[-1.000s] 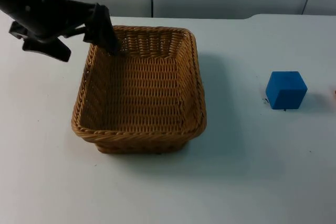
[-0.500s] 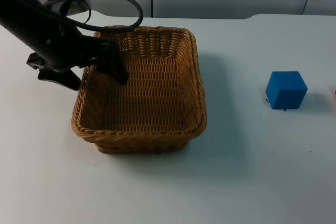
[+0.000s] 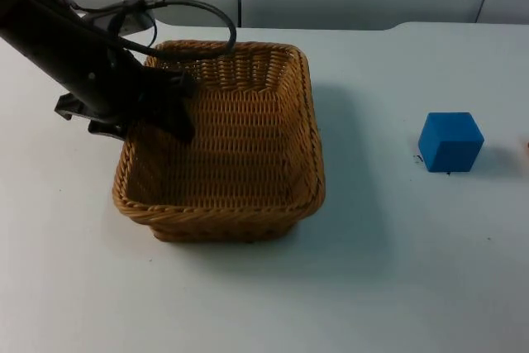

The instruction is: Pick up the basket with the left hand and place the blue cube into the basket with the right hand.

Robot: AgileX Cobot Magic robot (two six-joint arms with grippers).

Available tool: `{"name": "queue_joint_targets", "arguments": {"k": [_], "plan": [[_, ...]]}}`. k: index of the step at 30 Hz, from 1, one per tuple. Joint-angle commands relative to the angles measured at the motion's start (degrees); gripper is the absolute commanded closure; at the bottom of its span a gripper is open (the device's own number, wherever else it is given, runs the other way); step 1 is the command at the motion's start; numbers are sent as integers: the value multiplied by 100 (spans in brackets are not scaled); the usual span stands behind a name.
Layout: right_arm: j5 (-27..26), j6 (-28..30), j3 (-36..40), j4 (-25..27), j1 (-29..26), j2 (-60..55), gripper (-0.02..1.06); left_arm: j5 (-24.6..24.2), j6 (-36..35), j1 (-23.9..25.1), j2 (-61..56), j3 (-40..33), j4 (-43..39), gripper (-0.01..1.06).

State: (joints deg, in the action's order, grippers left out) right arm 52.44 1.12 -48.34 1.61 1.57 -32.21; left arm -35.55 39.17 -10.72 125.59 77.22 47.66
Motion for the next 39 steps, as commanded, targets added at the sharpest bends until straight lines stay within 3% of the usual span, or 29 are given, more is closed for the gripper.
{"name": "queue_joint_targets", "arguments": {"k": [1, 3, 9, 12, 28, 39], "plan": [[-84, 38, -55, 22, -41, -23, 0, 26, -69, -44, -20, 24, 66, 60], [-84, 38, -55, 22, -41, -23, 0, 26, -69, -44, -20, 24, 66, 73], [-84, 38, -55, 22, -41, -23, 0, 26, -81, -44, -20, 24, 66, 89], [-84, 38, -55, 22, -41, -23, 0, 51, -243, -44, -20, 24, 66, 105], [-95, 38, -55, 21, -41, -23, 0, -251, -1322, -44, -632, 2, 44, 105], [-95, 38, -55, 296, -41, -23, 0, -917, -2031, -44, -1447, 3, 19, 105]]}}
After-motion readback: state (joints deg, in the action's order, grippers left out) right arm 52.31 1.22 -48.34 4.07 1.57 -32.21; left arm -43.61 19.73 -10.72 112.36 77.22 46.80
